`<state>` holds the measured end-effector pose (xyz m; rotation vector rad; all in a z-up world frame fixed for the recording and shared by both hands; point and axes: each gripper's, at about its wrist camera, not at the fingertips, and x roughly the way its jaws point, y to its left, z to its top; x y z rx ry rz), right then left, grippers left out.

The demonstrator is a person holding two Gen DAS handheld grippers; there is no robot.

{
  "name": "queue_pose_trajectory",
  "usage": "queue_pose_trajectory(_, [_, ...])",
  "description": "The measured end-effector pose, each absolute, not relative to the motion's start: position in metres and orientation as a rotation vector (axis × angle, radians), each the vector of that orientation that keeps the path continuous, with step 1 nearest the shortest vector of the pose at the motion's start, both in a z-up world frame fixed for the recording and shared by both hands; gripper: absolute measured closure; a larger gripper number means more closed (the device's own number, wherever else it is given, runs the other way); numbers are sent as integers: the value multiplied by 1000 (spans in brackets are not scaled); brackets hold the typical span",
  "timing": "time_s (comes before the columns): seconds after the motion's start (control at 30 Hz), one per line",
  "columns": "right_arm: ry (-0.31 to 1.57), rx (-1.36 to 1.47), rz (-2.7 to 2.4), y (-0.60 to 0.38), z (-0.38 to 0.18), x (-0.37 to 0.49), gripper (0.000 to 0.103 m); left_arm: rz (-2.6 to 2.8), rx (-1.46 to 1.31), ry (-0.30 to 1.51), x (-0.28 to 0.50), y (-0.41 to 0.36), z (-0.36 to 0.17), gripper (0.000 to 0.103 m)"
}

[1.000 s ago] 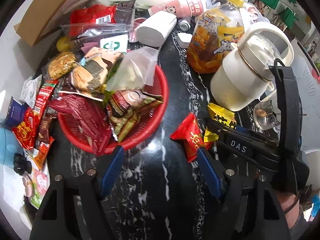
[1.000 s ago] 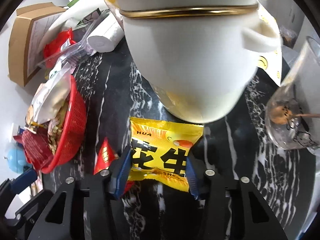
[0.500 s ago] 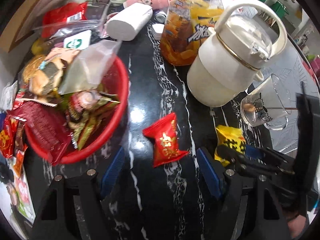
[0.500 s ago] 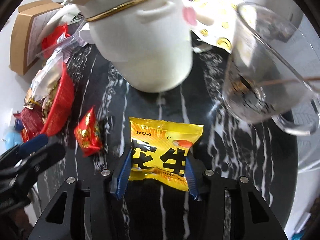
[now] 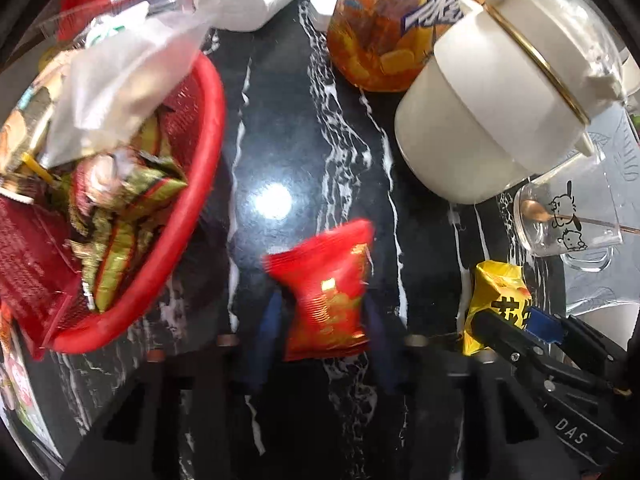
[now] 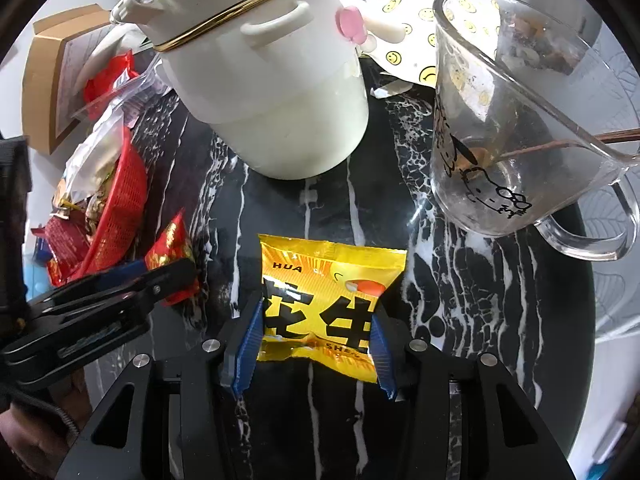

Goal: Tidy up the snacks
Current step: 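Grasp the red packet with the left gripper while the right gripper lifts the yellow packet, then carry the red packet and yellow packet over the red basket with both grippers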

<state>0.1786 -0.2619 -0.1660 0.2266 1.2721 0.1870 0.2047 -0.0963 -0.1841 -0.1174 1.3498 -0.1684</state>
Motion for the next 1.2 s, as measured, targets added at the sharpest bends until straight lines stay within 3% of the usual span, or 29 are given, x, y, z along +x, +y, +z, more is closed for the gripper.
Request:
queue_pose_trajectory(0.2, [1281, 229, 189, -269, -168, 175, 55, -212, -72, 1333, 195, -108, -181, 76])
queue_pose_trajectory(0.67, [1297, 240, 240, -272, -159, 132, 55, -274, -92, 1357, 145, -121, -160, 77])
queue_pose_trajectory(1.2, [1257, 212, 335, -239, -112, 88, 55, -269, -122, 1286, 83, -84, -109, 77])
